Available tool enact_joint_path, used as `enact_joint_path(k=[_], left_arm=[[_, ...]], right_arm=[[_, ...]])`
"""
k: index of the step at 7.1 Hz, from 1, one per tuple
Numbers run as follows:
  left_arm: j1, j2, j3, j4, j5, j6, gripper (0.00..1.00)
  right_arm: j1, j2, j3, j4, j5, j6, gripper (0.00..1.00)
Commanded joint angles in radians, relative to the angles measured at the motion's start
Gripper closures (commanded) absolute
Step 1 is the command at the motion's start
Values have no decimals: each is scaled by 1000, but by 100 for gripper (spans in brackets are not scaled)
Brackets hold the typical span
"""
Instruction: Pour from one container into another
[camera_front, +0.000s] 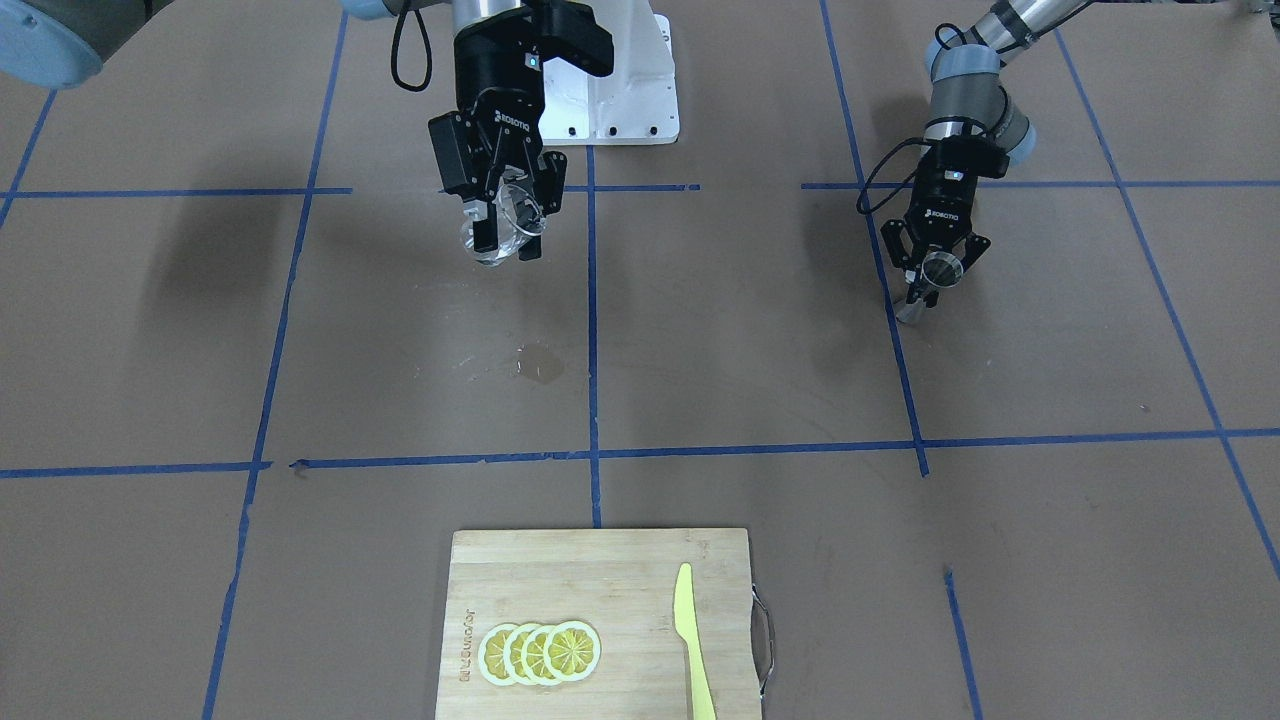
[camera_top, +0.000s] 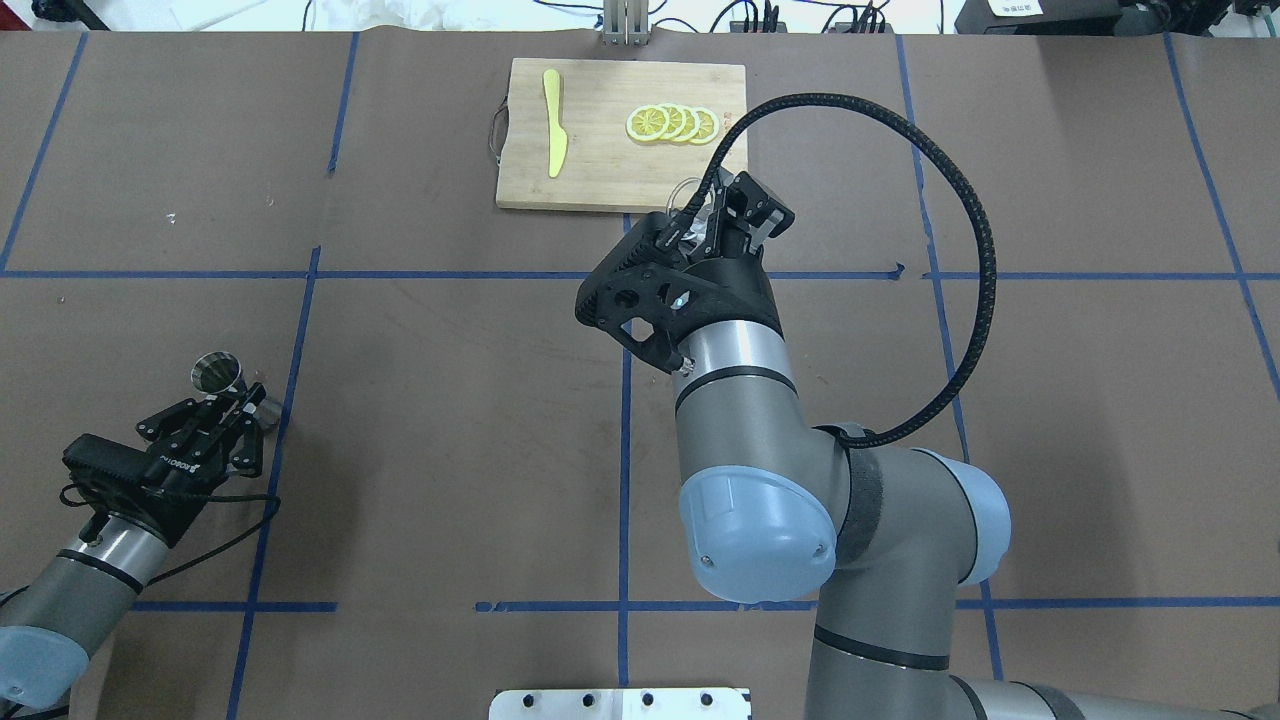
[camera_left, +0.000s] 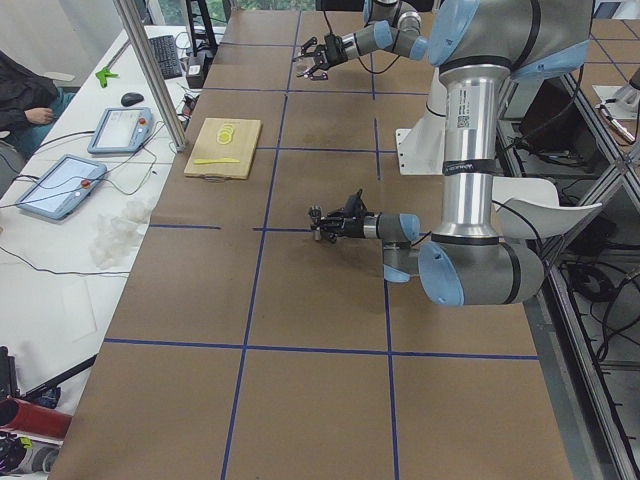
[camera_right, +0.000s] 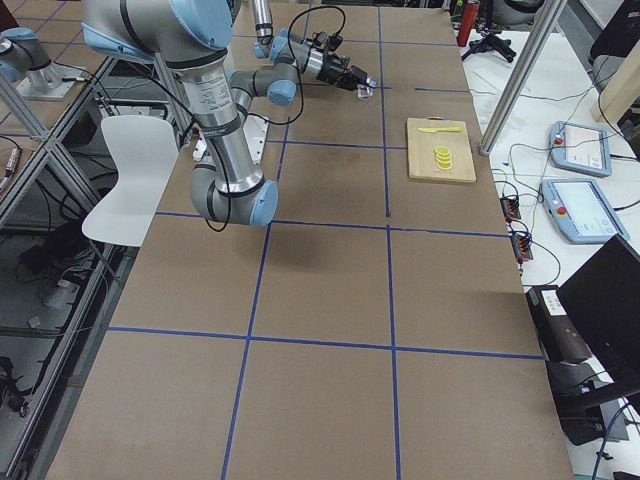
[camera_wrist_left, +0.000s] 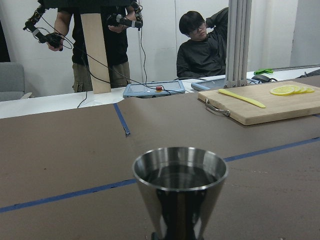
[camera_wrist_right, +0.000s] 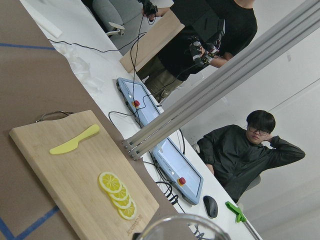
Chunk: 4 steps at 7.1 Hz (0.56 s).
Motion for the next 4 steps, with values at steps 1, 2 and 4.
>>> enact_joint_path(k=[1, 2, 4], left_arm=[[1, 0, 0, 0, 0, 0, 73], [1, 0, 0, 0, -2, 0, 72], [4, 0, 6, 0, -2, 2, 67]], right_arm=[[0, 0, 0, 0, -1, 0, 100], [0, 0, 0, 0, 0, 0, 100], [0, 0, 0, 0, 1, 0, 100]])
